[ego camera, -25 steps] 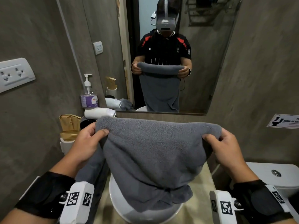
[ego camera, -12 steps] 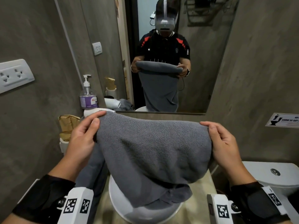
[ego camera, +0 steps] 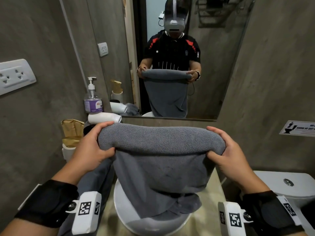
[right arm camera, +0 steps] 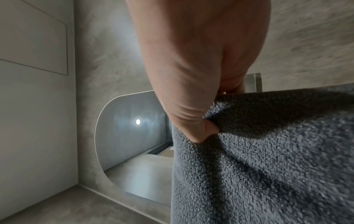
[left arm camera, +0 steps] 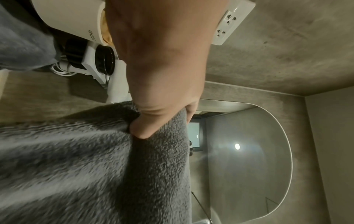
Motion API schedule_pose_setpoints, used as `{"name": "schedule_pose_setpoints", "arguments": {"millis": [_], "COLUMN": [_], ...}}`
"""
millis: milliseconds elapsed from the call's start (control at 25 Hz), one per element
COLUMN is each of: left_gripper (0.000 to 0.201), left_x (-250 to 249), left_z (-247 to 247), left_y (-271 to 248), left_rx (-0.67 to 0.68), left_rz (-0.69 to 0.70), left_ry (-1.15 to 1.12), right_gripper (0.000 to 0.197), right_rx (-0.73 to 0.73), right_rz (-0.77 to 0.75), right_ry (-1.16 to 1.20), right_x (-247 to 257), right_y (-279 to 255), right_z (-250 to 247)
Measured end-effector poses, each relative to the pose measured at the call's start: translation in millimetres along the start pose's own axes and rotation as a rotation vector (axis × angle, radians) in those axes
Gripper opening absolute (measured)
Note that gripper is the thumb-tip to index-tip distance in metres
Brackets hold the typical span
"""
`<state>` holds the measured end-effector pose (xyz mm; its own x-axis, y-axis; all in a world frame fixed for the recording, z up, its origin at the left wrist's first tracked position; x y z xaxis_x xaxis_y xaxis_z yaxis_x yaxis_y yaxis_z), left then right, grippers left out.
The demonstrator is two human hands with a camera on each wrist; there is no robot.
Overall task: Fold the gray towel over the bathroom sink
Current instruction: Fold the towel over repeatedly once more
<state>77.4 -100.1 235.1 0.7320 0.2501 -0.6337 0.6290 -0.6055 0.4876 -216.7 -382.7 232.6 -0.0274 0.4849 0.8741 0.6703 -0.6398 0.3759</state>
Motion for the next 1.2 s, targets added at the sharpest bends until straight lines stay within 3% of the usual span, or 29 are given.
{"name": "schedule_pose_setpoints", "arguments": {"millis": [120,320,480,600,800,920,1040,1200], "left_gripper": [0.074,0.049,0.038,0.029,0.024,0.028,0.03,0.026], "left_x": [0.6,-9.5,1.3,6.2,1.9,-1.2,-13.1,-32.2], "left_z": [-2.2,-12.2,2.6,6.1,7.5,-0.2,-17.8,-34.7], "left_y": [-1.4,2.6,6.2,9.0,8.5,15.3,30.1,36.8], "left_rx": [-0.066,-0.024,0.125,0.035,-0.132,-0.176,-0.205,-0.246], "left_rz": [-0.006,0.071,-0.045,-0.099,-0.198,-0.26,-0.205,-0.076], "left_ry": [0.049,0.048,-0.272,-0.363,-0.502,-0.477,-0.465,-0.339], "right_gripper": [0.063,0.046,0.039,0.03,0.058,0.06,0.05,0.022], "right_rx": [-0.048,-0.176,-0.213,-0.229,-0.218,-0.2,-0.197,-0.264], "right_rz": [0.014,0.006,0.03,0.085,0.119,0.084,0.001,-0.16], "right_ry": [0.005,0.015,0.03,0.093,0.156,0.157,0.106,0.077], "right_x": [2.2,3.8,1.9,-4.8,-7.3,1.4,22.7,46.3], "right_y": [0.5,5.4,9.8,11.7,16.4,21.9,34.0,39.8], "right_z": [-0.4,-12.6,-12.5,-10.4,-6.1,-8.5,-16.8,-18.3]}}
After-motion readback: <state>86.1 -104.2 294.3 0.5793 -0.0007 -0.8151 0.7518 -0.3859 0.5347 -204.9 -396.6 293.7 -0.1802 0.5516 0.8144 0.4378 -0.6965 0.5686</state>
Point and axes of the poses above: each hand's wrist, its own y-axis towards the middle knuckle, its own z-axis out of the palm, x = y × z, the point moved 7 cm from there along y, towards the middle knuckle, and after that the axes turned 3 degrees about y, right-handed, at the moved point
